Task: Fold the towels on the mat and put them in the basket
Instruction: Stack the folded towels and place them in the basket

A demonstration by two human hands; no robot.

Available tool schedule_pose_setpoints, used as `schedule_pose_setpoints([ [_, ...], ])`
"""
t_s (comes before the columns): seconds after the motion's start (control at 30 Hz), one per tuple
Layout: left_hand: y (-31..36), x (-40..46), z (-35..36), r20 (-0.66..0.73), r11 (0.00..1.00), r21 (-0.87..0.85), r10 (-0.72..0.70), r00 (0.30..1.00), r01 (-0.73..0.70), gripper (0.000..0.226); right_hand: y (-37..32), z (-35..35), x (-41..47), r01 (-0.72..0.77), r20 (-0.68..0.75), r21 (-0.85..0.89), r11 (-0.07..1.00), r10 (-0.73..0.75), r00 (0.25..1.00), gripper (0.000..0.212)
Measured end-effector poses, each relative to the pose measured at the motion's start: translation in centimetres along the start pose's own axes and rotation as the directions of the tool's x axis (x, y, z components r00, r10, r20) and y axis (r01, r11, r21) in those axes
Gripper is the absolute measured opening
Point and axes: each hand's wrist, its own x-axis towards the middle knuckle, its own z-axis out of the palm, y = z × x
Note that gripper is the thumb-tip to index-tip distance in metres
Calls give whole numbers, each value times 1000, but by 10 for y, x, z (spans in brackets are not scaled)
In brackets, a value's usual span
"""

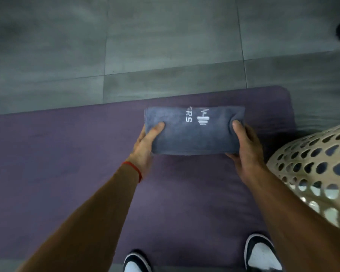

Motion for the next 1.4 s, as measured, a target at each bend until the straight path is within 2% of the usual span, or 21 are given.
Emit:
schedule_pose_setpoints([
  [0.1,26,-66,1,-64,999,-5,49,997,-49,67,-22,-3,-55,-31,36,20,999,31,999,36],
  [0.2,61,-132,0,-98,992,3,128,987,-129,58,-61,-3,-115,-14,61,35,999,12,998,45],
  [0.27,92,-176,2,-98,975,83,213,972,-206,50,-91,-3,-154,29,89,25,999,-31,996,48],
  [0.37,137,-234,14,-25,915,258,327,945,-309,47,-139,-9,-206,108,135,10,994,-108,985,41],
  [0.47,179,-274,43,62,856,358,376,925,-372,44,-187,-29,-244,148,141,20,989,-150,979,36],
  [0.63,207,-316,124,213,813,408,358,909,-416,46,-252,-105,-281,144,68,91,985,-150,986,43],
  [0.73,193,-331,180,331,839,347,307,892,-418,55,-275,-173,-292,134,29,99,986,-138,990,41],
  [0.87,157,-348,252,434,920,268,151,888,-287,69,-284,-268,-294,116,-77,112,987,-108,991,44],
  [0.97,115,-348,299,416,959,247,26,909,-140,68,-282,-329,-284,58,-120,165,985,-38,992,46],
  [1.1,44,-335,345,283,977,161,-183,942,141,65,-267,-394,-256,-15,-94,150,989,30,995,50],
  [1.2,-3,-311,358,210,927,78,-376,902,368,81,-246,-419,-223,-89,-76,121,989,98,992,46],
  [1.23,-15,-303,360,180,902,45,-430,885,429,80,-238,-423,-211,-123,-79,113,986,132,988,46],
  [1.33,-53,-273,361,63,871,-27,-488,871,490,57,-206,-429,-171,-195,-93,74,978,201,975,43],
  [1.4,-76,-253,362,11,873,-39,-487,873,487,64,-180,-427,-144,-203,-153,64,977,211,966,44],
])
